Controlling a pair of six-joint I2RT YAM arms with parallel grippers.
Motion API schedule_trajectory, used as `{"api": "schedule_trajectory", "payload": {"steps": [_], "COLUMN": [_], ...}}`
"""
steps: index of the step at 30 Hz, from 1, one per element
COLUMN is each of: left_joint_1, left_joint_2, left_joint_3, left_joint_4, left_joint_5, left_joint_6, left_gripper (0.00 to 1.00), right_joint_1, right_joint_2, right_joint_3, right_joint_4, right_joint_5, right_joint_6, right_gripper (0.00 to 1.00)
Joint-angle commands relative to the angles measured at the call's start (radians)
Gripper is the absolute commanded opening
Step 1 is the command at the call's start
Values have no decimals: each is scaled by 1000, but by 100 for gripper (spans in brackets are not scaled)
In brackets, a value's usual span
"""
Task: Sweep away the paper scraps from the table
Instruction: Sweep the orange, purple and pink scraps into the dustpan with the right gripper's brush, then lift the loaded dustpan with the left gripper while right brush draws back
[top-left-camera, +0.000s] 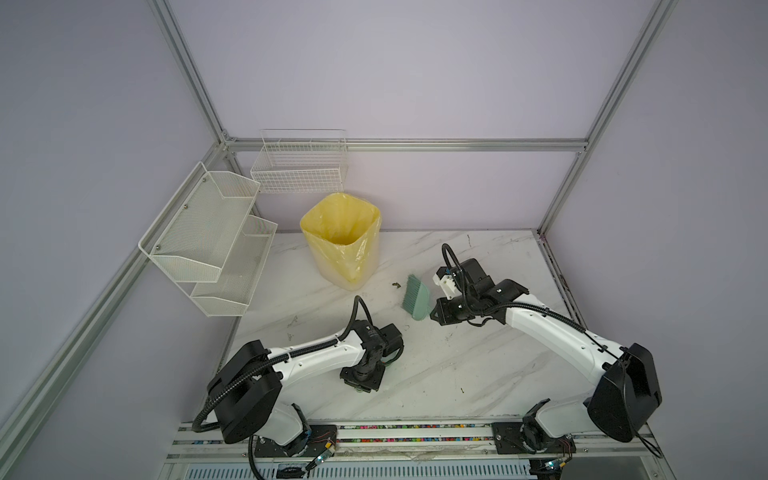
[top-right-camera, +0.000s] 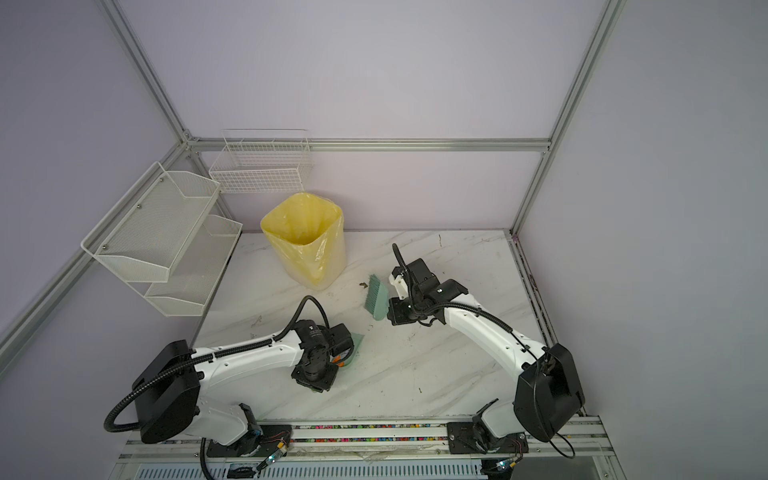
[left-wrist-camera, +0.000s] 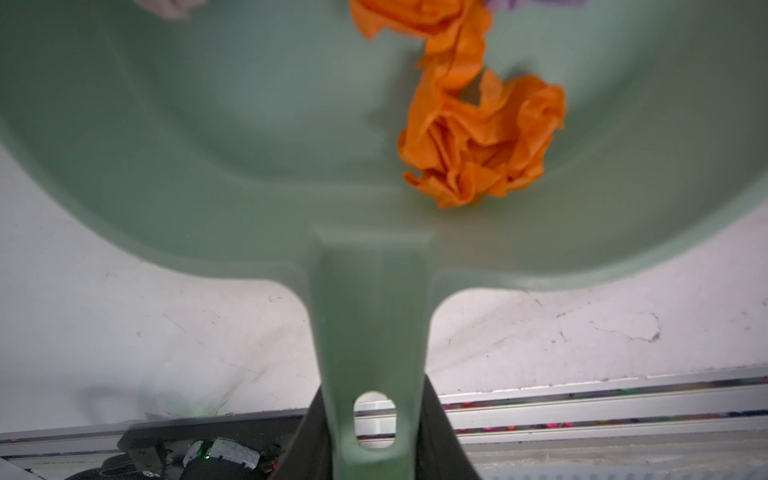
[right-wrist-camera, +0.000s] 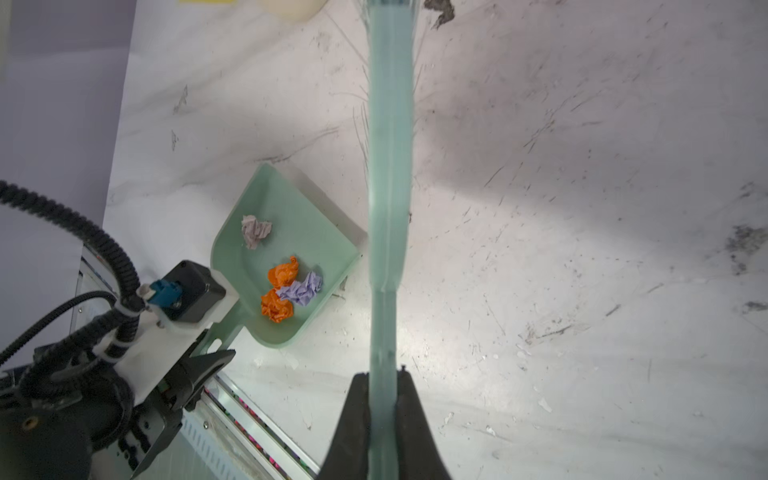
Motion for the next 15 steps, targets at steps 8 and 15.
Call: {"api": "schedule_trajectory", "payload": {"steps": [8, 15], "left_joint_1": [4, 4], "left_joint_2": [-40, -29], "left_joint_3": [119, 230], "left_joint_4": [21, -7], "left_joint_5": [-80, -50], "left_joint_6": [-21, -3], "left_gripper": [0, 0], "right_joint_1": [-42, -64], "right_joint_2": [2, -34], "right_joint_3": [-7, -96], "right_joint_4": [192, 340], "right_joint_5": [38, 35], "right_joint_6": [166, 282], "right_gripper": [0, 0]}}
